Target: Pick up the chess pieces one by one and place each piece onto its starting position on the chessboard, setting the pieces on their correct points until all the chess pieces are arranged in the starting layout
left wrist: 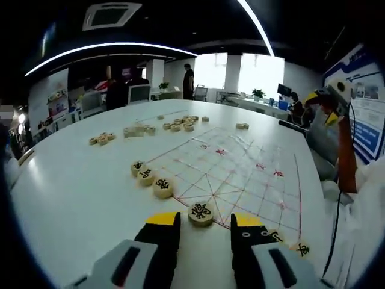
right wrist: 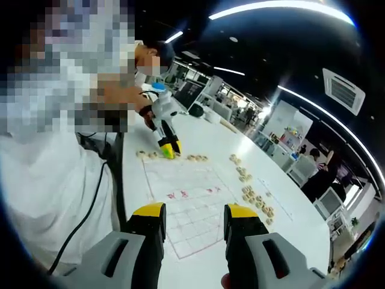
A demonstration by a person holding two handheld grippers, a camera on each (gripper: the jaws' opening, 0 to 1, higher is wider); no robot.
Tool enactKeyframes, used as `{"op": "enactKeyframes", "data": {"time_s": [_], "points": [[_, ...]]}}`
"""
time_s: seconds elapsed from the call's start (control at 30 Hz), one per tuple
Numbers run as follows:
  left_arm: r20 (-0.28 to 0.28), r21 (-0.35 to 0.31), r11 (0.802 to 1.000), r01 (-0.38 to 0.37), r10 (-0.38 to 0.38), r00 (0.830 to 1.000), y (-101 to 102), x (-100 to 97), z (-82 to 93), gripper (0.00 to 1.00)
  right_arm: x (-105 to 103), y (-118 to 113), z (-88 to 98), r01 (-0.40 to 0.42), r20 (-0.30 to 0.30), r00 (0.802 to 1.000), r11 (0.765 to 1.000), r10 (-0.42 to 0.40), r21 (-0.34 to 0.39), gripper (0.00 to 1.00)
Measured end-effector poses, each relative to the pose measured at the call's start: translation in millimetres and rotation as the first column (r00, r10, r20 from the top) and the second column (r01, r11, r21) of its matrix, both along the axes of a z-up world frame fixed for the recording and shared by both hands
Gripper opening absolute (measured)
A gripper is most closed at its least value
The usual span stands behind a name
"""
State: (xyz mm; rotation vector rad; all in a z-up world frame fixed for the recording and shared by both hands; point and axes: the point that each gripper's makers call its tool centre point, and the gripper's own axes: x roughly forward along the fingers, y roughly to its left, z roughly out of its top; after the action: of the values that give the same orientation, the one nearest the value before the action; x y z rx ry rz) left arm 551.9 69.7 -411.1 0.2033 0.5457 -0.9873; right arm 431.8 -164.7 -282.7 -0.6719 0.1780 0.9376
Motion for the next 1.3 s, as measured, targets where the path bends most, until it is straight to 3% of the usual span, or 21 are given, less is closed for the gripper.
{"op": "enactKeyframes", "data": {"time_s": [0.1, 0.37, 0.57, 0.7, 0.97, 1.3], "points": [[0.003, -0.015, 1.000, 0.010, -0.010, 1.000, 0, -4.9, 6.1, 0.46, 0, 0, -1.0, 0.000, -0.001, 1.000, 1.000, 0.000, -0.005, 0.39], [0.102, -0.097, 0.994, -0.042, 0.052, 0.993, 13, 9.0, 47.0, 0.58, 1, -3, 0.9, 0.008, 0.004, 1.000, 1.000, -0.008, 0.000, 0.39], [0.136, -0.120, 0.992, -0.047, 0.064, 0.989, 14, 14.9, 65.4, 0.58, 1, -6, 1.7, 0.019, 0.006, 1.000, 1.000, -0.019, 0.004, 0.39], [0.154, -0.111, 0.993, -0.035, 0.052, 0.987, 8, 22.0, 69.4, 0.58, 0, -6, 2.3, 0.016, 0.007, 1.000, 1.000, -0.016, 0.007, 0.39], [0.165, -0.105, 0.993, -0.057, 0.073, 0.984, -3, 59.1, 74.7, 0.56, 1, -10, 2.7, 0.026, 0.007, 1.000, 1.000, -0.026, 0.011, 0.39], [0.180, -0.040, 0.999, -0.023, 0.029, 0.983, -62, 96.3, 59.9, 0.47, 4, -18, 5.8, 0.052, 0.014, 0.999, 0.998, -0.053, 0.021, 0.39]]}}
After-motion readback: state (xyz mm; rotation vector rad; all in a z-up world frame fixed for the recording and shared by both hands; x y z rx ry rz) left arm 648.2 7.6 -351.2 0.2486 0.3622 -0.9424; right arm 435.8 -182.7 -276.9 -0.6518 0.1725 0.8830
